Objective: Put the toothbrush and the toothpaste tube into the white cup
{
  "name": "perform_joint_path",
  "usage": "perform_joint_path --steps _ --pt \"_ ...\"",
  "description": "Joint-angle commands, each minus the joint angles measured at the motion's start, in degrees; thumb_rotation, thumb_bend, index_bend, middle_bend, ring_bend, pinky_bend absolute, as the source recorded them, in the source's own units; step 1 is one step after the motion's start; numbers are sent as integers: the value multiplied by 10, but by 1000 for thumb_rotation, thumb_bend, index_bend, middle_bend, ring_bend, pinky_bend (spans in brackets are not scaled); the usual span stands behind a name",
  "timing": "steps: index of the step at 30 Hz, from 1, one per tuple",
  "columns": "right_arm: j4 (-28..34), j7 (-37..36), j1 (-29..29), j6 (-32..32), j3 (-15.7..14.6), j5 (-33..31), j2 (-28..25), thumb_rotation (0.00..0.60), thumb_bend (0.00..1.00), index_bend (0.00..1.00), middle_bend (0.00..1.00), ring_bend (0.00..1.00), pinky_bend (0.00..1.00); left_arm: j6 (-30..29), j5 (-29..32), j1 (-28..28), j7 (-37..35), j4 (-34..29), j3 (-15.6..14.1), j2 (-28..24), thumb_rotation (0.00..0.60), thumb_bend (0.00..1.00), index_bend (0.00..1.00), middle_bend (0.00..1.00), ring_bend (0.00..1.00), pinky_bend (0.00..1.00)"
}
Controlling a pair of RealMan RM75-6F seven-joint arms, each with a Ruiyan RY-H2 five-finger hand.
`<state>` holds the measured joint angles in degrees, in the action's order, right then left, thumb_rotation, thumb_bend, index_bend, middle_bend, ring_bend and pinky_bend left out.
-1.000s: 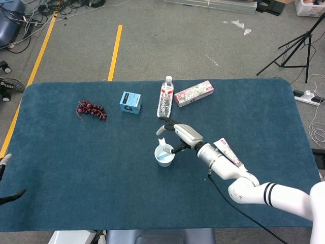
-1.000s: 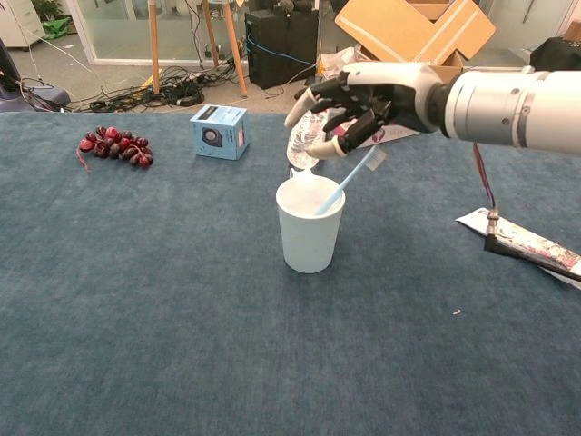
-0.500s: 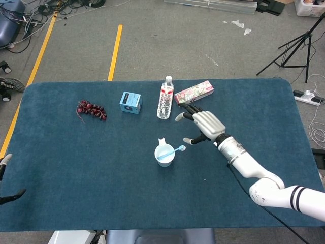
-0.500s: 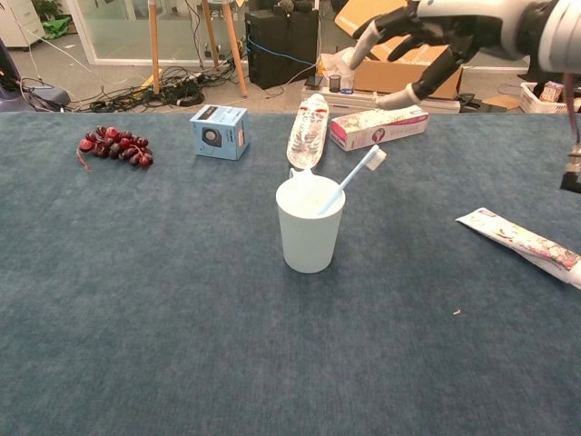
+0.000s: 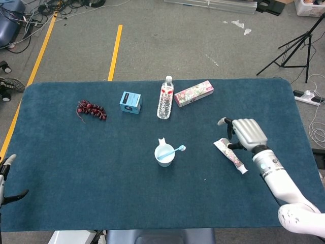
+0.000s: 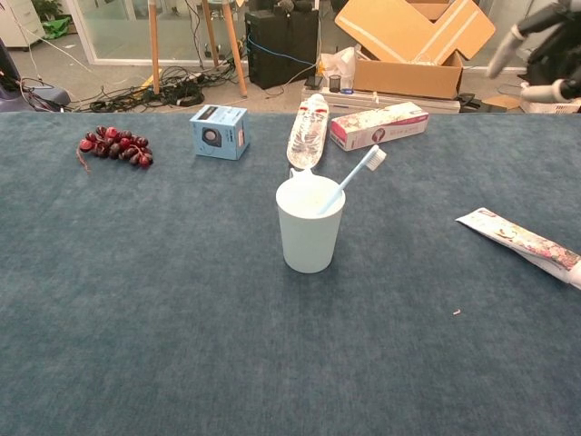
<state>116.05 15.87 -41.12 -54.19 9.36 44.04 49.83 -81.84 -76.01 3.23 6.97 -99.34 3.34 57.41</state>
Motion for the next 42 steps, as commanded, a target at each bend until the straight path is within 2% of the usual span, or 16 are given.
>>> perform_joint_path --steps 1,7,12,17,22,28,42 --pt "49 22 19 -12 -25 -57 -42 600 321 328 678 507 724 0 -1 0 0 0 -1 1 600 0 88 164 68 184" --pt "60 25 30 11 -58 -115 -63 600 360 317 833 656 800 2 0 1 0 0 -1 1 600 0 88 164 68 184" --pt "47 4 33 54 -76 -167 -66 600 429 205 905 724 842 4 0 2 1 0 -2 2 600 0 88 164 68 184" --pt "22 -31 27 115 -83 -214 -64 600 540 122 972 788 880 6 2 3 4 1 -2 4 600 0 88 164 68 187" --pt "-6 -57 19 161 -94 -241 -51 600 598 97 998 817 896 7 3 3 4 0 -2 4 600 0 88 164 68 188" --pt "-36 -82 10 197 -109 -263 -29 600 619 84 1000 820 898 6 2 3 1 1 -2 3 600 0 88 165 68 188" --pt "-93 -105 -6 217 -142 -262 18 600 623 73 1000 820 898 5 2 3 0 0 -2 2 600 0 88 165 68 188"
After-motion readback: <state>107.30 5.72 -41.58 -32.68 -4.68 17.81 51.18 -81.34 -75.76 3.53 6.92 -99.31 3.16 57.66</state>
